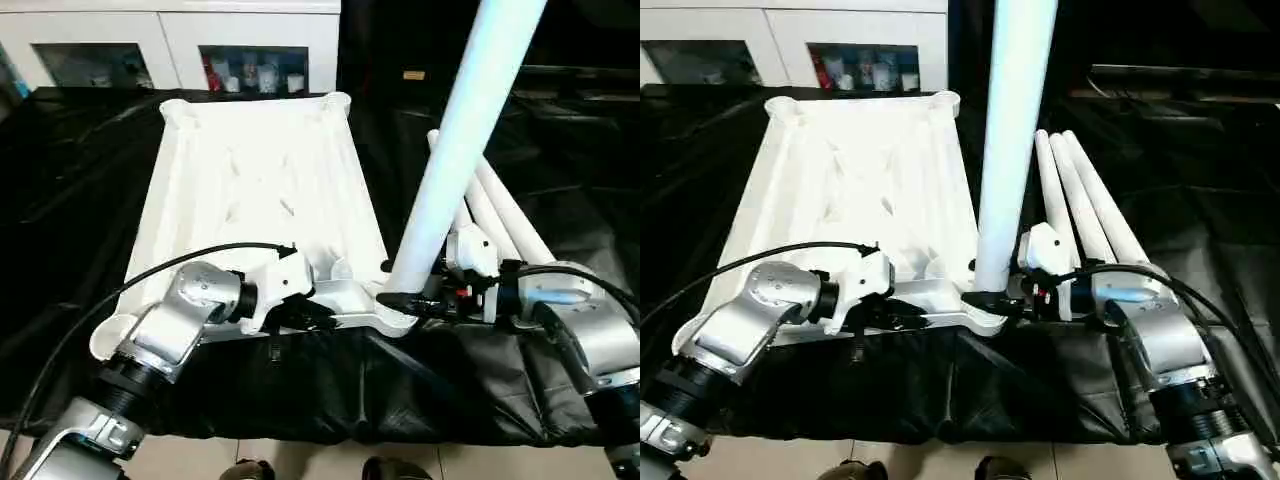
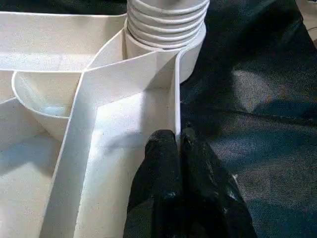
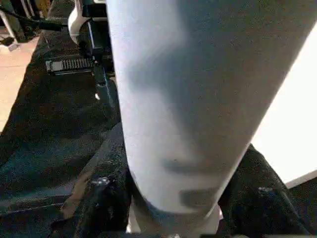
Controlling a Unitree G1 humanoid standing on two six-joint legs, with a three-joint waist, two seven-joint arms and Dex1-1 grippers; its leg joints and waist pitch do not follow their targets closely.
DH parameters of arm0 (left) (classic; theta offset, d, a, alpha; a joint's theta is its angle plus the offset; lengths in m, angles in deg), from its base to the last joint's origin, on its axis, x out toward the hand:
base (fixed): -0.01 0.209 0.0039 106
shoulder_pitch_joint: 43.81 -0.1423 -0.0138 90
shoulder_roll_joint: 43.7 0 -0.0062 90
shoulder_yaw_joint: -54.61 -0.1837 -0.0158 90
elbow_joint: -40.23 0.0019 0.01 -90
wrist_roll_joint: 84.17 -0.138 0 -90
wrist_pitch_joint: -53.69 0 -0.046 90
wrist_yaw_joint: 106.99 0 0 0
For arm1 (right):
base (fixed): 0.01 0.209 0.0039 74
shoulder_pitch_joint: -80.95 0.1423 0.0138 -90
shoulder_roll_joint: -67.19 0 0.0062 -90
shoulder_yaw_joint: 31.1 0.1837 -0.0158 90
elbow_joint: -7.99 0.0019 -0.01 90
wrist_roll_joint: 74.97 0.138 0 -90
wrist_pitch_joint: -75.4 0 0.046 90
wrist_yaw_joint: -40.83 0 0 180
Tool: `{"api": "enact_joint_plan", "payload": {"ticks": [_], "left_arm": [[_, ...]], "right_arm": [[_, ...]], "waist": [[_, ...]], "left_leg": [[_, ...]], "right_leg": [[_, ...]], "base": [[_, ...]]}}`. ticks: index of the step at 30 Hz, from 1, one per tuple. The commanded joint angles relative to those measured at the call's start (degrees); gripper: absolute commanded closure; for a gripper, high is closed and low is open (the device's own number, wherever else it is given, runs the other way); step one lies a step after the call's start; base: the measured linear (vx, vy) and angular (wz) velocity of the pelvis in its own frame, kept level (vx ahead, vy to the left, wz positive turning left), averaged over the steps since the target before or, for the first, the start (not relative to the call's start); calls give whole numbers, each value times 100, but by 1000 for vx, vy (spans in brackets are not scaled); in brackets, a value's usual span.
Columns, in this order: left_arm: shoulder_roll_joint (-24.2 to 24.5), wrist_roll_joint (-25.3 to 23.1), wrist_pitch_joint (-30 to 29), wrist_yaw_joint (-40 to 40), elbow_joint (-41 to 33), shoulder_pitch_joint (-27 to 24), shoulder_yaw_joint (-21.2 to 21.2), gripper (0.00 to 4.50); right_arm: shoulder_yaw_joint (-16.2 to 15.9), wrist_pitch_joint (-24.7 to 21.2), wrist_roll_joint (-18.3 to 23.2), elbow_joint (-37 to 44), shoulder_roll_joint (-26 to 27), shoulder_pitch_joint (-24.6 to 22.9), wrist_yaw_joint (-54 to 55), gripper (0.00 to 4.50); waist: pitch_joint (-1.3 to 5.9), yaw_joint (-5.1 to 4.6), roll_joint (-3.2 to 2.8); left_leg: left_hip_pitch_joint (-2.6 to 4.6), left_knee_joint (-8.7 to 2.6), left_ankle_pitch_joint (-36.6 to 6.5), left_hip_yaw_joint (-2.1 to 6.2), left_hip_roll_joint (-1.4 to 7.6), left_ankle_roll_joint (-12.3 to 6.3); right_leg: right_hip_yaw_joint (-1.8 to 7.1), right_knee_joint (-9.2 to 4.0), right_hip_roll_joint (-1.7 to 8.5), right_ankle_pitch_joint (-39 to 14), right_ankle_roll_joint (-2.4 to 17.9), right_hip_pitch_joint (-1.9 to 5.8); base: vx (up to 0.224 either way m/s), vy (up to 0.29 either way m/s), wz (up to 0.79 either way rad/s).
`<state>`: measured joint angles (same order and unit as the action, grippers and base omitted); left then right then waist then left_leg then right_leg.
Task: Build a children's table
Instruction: Insert table leg to table base
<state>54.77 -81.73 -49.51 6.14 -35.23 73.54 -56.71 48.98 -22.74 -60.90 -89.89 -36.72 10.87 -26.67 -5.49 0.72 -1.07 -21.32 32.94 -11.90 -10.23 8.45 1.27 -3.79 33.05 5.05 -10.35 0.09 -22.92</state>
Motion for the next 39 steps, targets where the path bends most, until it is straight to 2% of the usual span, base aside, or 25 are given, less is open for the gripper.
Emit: {"api": "enact_joint_plan", "payload": {"ticks": [1,3,7,9,13,15,17,18,19,20,21,22,24,27,28,29,30,31,32,33,34,35,36,37,39], "left_arm": [[8,-22,70,41,-47,158,56,450],[22,-12,85,22,-6,177,69,450],[14,-7,100,50,66,212,90,450],[-6,0,97,95,96,224,111,450],[-43,42,44,163,85,204,167,450],[-43,59,25,160,55,174,172,450],[-30,61,39,147,57,154,168,450],[-27,61,40,141,60,152,165,450],[-25,60,43,134,67,154,162,450],[-25,58,44,133,72,156,162,450],[-30,52,54,130,97,168,158,450],[-38,51,55,130,112,175,159,450],[-85,69,-4,222,130,176,210,450],[-283,106,-256,607,125,186,362,450],[-453,89,-444,959,132,204,466,450],[-526,79,-522,1107,137,214,507,450],[-548,76,-545,1152,138,217,520,450],[-682,22,-675,1447,131,230,578,450],[-765,-9,-747,1606,108,229,602,450],[-1062,-114,-994,2140,32,231,680,450],[-1262,-175,-1145,2470,-9,237,727,450],[-1299,-183,-1163,2521,-16,237,732,450],[-1476,-221,-1246,2762,-48,238,758,450],[-1803,-308,-1350,3173,-104,229,758,450],[-2047,-407,-1301,3402,-146,196,635,450]], "right_arm": [[-813,-220,-216,-307,131,-485,-367,262],[-795,-163,-238,-356,132,-475,-383,262],[-711,-117,-229,-460,153,-448,-350,262],[-596,-128,-191,-546,191,-449,-250,262],[-355,-164,-79,-721,283,-513,-36,262],[-302,-158,-49,-728,301,-599,23,262],[-293,-113,-63,-723,306,-677,39,262],[-293,-91,-78,-734,308,-693,41,262],[-292,-70,-87,-751,314,-703,43,262],[-290,-67,-90,-756,317,-703,49,262],[-279,-50,-105,-792,339,-698,95,262],[-251,-54,-110,-828,382,-683,167,262],[-188,-85,-183,-957,494,-609,420,262],[-50,12,-549,-1491,787,-345,1368,262],[17,29,-708,-1824,962,-185,1902,262],[43,28,-759,-1957,1030,-122,2101,262],[51,28,-774,-1998,1051,-103,2161,262],[103,58,-846,-2241,1186,24,2513,262],[149,46,-859,-2391,1273,114,2723,262],[299,33,-888,-2852,1532,401,3374,262],[395,14,-885,-3103,1678,567,3751,262],[410,7,-881,-3139,1700,593,3806,262],[482,-27,-861,-3309,1807,714,4067,262],[562,-44,-830,-3531,1975,891,4382,262],[601,-39,-773,-3670,2128,1006,4466,262]], "waist": [[97,36,-8],[99,46,-17],[99,64,-1],[93,81,2],[88,102,-35],[94,114,-64],[98,120,-52],[110,133,-109],[128,127,-93],[128,128,-94],[143,132,-124],[142,128,-107],[153,125,-115],[133,94,-110],[135,52,-76],[108,16,-88],[106,0,-92],[106,-32,-75],[104,-45,-82],[124,-57,-101],[105,-132,-100],[114,-137,-105],[141,-136,-85],[136,-167,-48],[138,-169,-84]], "left_leg": [[40,-544,-1881,211,527,-246],[57,-546,-1874,214,525,-220],[44,-556,-1651,198,521,-313],[52,-559,-1686,200,522,-311],[67,-579,-1854,221,538,-220],[70,-588,-1911,228,535,-186],[70,-586,-1893,225,534,-179],[76,-585,-1887,231,538,-165],[60,-585,-1828,223,535,-172],[57,-587,-1817,221,535,-183],[59,-582,-1814,219,531,-185],[54,-581,-1790,214,530,-197],[54,-578,-1812,213,525,-193],[37,-587,-1970,241,512,-83],[19,-589,-2065,266,492,2],[32,-588,-2241,297,469,82],[51,-579,-2351,313,467,118],[88,-575,-2553,333,451,87],[106,-571,-2581,322,456,82],[112,-562,-2584,332,452,111],[78,-584,-2720,380,452,189],[104,-576,-2769,373,444,185],[130,-565,-2796,363,441,176],[123,-570,-2838,355,444,142],[149,-568,-2928,350,438,102]], "right_leg": [[363,-469,469,-2062,1473,175],[372,-489,480,-2253,1407,175],[370,-488,464,-2147,1417,186],[375,-520,481,-2470,1357,176],[374,-551,478,-2699,1304,160],[370,-546,475,-2699,1292,162],[373,-547,473,-2649,1291,161],[372,-536,479,-2604,1314,167],[364,-516,460,-2334,1378,188],[362,-513,461,-2287,1394,191],[359,-506,460,-2259,1414,198],[358,-507,458,-2212,1436,198],[355,-517,465,-2324,1422,203],[340,-536,483,-2804,1314,192],[314,-541,484,-3157,1187,197],[294,-584,492,-3636,1007,171],[287,-599,500,-3844,920,153],[284,-685,496,-4248,663,124],[288,-694,498,-4275,655,99],[278,-669,501,-4197,697,97],[201,-666,476,-4149,693,126],[196,-698,473,-4148,649,114],[197,-708,469,-4096,646,102],[185,-727,459,-4002,672,97],[173,-752,460,-3966,644,85]], "base": [[0,0,0],[0,0,0],[0,0,0],[0,0,0],[0,0,0],[0,0,0],[0,0,0],[0,0,0],[0,0,0],[0,0,0],[0,0,0],[0,0,0],[0,0,0],[0,0,0],[0,0,0],[-53,11,-15],[-51,18,-12],[-51,18,-12],[0,0,0],[0,0,0],[0,0,0],[-52,34,-13],[0,0,0],[0,0,0],[0,0,0]]}}
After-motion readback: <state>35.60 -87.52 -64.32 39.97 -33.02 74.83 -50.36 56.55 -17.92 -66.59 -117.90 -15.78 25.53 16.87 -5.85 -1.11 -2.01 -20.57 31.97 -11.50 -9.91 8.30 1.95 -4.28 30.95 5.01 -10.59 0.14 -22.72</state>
